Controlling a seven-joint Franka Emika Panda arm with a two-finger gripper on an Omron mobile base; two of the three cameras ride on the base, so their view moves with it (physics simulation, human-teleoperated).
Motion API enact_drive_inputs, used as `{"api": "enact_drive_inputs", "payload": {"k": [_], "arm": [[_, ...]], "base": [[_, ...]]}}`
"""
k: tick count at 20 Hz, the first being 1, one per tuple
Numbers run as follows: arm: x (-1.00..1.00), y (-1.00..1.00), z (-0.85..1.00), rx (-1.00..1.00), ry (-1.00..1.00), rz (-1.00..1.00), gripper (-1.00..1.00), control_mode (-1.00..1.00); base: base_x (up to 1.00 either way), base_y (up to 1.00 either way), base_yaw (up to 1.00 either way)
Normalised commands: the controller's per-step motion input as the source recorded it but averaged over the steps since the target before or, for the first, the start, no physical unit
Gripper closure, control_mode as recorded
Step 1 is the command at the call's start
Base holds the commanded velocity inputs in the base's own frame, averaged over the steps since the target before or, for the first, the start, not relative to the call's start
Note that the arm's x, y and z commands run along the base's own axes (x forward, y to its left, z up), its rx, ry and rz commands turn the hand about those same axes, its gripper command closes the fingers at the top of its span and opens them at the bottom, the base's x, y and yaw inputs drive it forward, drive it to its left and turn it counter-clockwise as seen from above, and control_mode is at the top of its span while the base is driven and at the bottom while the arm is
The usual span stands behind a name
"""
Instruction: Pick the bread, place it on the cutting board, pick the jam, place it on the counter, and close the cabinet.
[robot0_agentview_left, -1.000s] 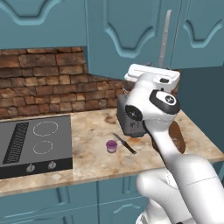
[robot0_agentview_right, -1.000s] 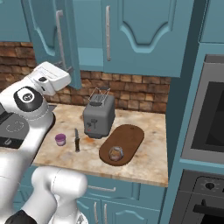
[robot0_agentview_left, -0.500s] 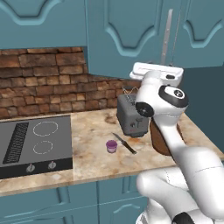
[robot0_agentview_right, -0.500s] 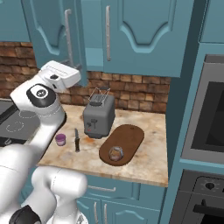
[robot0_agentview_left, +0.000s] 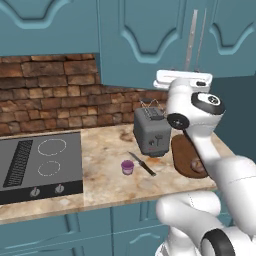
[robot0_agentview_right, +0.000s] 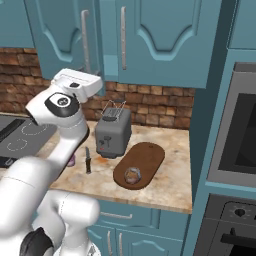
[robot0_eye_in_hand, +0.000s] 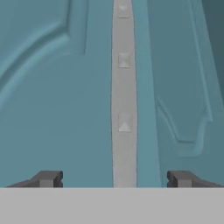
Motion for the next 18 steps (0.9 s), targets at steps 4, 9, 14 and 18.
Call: {"api": "enact_drive_inputs", "payload": {"k": [4, 9, 14, 18], "arm": [[0.31, -0.15, 0.0, 0.0, 0.0, 0.06, -1.0, -1.0], [0.34, -0.06, 0.0, 0.0, 0.0, 0.05, -1.0, -1.0], [0.37, -0.01, 0.0, 0.0, 0.0, 0.03, -1.0, -1.0], [0.38, -0.01, 0.0, 0.0, 0.0, 0.02, -1.0, -1.0]], "base": [[0.0, 0.0, 0.0], [0.0, 0.0, 0.0], [0.0, 0.0, 0.0], [0.0, 0.0, 0.0]]}}
